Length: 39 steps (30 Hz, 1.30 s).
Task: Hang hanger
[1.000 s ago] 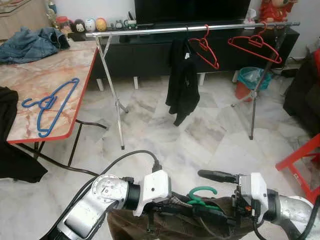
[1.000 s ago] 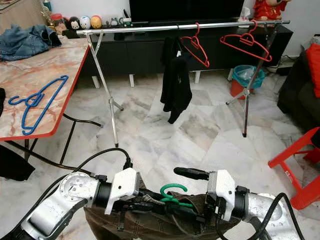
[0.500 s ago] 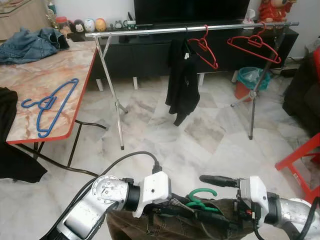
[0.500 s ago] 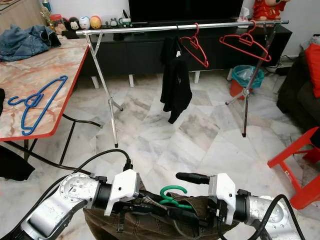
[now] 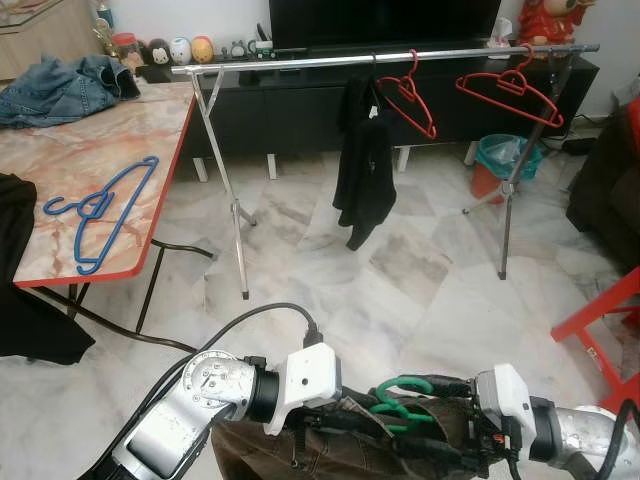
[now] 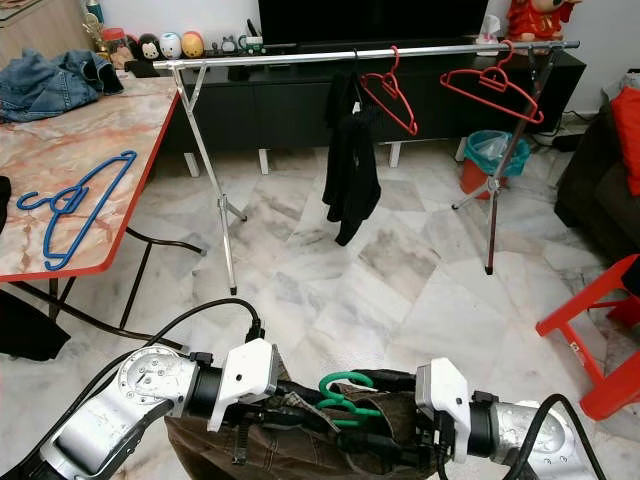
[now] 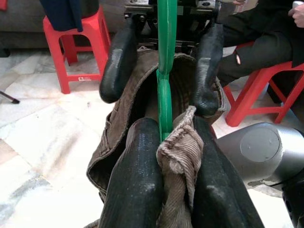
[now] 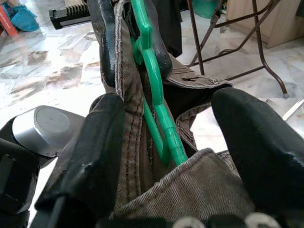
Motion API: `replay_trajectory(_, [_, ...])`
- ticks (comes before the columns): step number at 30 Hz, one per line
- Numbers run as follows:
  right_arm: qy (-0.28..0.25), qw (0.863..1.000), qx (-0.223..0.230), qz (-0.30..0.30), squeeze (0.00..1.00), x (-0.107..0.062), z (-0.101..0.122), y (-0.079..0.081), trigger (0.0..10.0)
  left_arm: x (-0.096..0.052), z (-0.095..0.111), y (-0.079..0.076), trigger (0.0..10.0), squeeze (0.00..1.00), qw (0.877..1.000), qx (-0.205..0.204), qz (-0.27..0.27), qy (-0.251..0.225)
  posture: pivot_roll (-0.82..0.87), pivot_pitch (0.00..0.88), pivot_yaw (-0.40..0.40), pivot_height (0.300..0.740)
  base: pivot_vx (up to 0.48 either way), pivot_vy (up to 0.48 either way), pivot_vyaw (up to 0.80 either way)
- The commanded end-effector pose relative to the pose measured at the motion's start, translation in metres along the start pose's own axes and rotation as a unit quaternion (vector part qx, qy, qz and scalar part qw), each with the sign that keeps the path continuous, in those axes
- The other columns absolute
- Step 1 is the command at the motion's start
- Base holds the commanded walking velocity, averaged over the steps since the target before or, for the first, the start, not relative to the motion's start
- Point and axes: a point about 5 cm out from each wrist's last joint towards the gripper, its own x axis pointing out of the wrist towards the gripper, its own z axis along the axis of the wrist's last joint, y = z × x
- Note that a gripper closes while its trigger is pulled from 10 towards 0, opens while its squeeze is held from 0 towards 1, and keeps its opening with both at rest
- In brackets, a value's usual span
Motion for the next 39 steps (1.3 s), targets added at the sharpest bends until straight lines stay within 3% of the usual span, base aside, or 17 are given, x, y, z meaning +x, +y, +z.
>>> replay_trajectory(1, [0.009, 1.0, 0.003, 0.002, 0.0, 0.0, -0.003, 0.0, 0.0, 0.0, 0.015, 0.0, 10.0, 0.0, 0.999, 0.027, -0.005, -0.023, 0.0, 0.036, 0.013, 0.74, 0.0, 0.0, 0.0])
replay_trajectory(39, [0.004, 0.999, 0.027, 0.033, 0.0, 0.002, -0.004, 0.008, 0.0, 0.0, 0.014, 0.002, 10.0, 0.0, 0.999, 0.03, 0.009, -0.02, 0.0, 0.039, 0.015, 0.74, 0.0, 0.0, 0.0])
